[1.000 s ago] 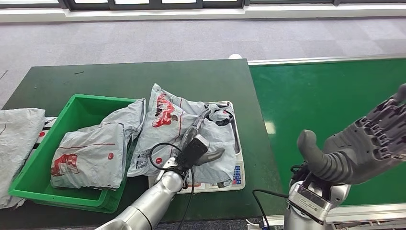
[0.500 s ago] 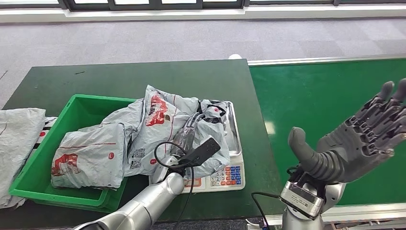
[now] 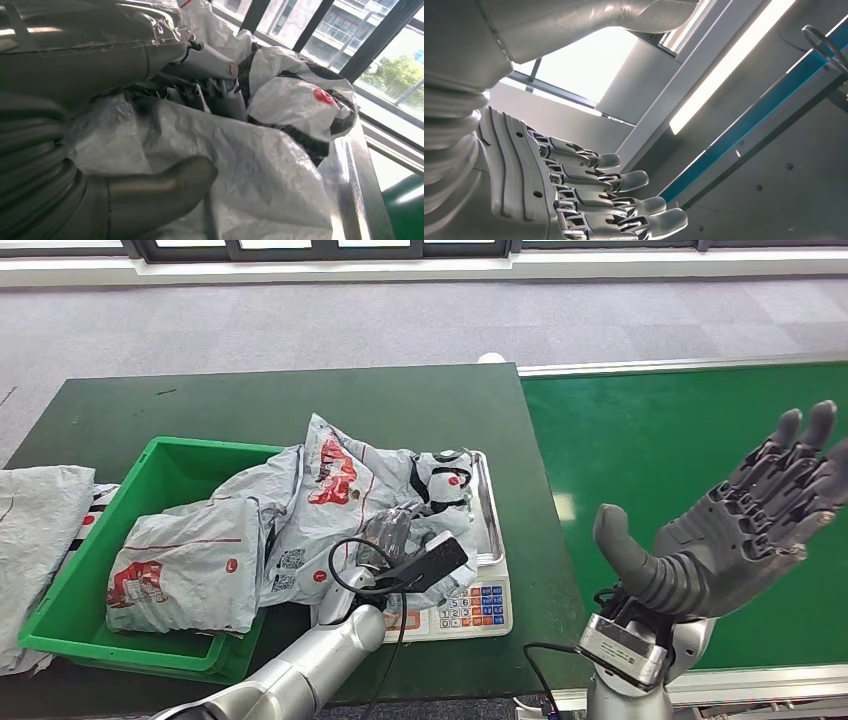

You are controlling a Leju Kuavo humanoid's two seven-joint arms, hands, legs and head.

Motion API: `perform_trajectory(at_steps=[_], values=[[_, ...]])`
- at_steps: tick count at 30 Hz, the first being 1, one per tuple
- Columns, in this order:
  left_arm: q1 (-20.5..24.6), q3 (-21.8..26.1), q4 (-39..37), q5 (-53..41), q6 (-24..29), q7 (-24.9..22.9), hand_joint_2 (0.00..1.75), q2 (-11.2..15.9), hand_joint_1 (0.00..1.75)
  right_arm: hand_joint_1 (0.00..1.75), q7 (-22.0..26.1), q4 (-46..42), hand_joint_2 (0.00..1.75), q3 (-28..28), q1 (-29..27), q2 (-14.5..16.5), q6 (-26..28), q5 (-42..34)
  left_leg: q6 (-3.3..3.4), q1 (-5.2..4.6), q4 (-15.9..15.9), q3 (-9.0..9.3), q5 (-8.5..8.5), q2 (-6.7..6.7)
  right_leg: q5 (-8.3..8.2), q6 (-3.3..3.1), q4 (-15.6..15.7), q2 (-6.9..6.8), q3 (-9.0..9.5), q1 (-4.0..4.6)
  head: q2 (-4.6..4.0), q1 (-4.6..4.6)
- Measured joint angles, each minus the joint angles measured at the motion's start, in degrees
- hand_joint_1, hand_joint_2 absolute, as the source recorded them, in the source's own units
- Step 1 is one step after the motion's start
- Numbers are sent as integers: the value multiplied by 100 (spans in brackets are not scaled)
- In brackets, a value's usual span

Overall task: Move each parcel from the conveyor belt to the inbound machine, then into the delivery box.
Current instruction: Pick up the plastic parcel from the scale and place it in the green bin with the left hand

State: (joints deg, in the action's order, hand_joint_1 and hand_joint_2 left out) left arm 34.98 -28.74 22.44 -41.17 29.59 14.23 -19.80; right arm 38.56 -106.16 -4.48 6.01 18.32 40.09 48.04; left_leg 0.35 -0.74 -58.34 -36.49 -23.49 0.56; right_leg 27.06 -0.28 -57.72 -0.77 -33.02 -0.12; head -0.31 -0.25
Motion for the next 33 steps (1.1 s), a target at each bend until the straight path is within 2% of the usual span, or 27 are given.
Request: perform_trajectory(at_steps=[11, 14, 17, 21, 23, 25, 29, 33], values=[[-18, 9, 6, -410, 30, -16, 175, 0, 175, 0, -118, 11, 175, 0, 0, 0, 0, 67, 0, 0, 0, 0, 0, 0, 0, 0, 0, 0, 0, 0, 0, -1], [-82, 50, 59, -617, 405, -1, 175, 0, 175, 0, -170, 12, 175, 0, -1, 0, 1, 121, 0, 0, 0, 0, 0, 1, 0, 0, 0, 0, -1, 0, 0, -1], [-308, 267, 469, -879, 907, 320, 175, 4, 175, 0, -209, 12, 175, 1, -2, 0, 1, 159, 0, 0, 0, -1, 0, 1, 0, 0, 0, 1, -2, 0, 0, 0], [-864, 960, 1792, -1248, 1053, 1428, 175, 1, 175, 0, -282, 11, 175, 3, -4, -1, 2, 210, -2, 0, 0, -5, -2, 7, 0, -1, 0, 8, -9, 1, 0, -1], [-1073, 1320, 2556, -1169, 1064, 1984, 175, 13, 175, 0, -325, 11, 175, 5, -3, -2, 2, 221, -2, 2, 0, -8, -2, 12, 1, -3, 0, 13, -13, 2, 0, -2], [-1304, 1594, 3437, -949, 1066, 2348, 175, 54, 175, 0, -335, 11, 175, 13, -4, -3, 2, 215, -3, 4, 1, -9, -2, 16, 0, -6, 0, 17, -17, 3, 0, -2], [-1647, 1799, 5096, -539, 1067, 2567, 175, 145, 175, 0, -345, 9, 175, 44, -6, -4, 2, 196, -4, 9, 1, -12, -2, 11, 4, -11, 0, 9, -14, 8, 0, -2], [-1805, 1858, 6066, -483, 1066, 2590, 175, 192, 175, 0, -357, 9, 175, 47, -6, -4, 2, 202, -4, 8, 2, -13, -2, 6, 6, -13, 0, 4, -11, 9, 0, -1]])
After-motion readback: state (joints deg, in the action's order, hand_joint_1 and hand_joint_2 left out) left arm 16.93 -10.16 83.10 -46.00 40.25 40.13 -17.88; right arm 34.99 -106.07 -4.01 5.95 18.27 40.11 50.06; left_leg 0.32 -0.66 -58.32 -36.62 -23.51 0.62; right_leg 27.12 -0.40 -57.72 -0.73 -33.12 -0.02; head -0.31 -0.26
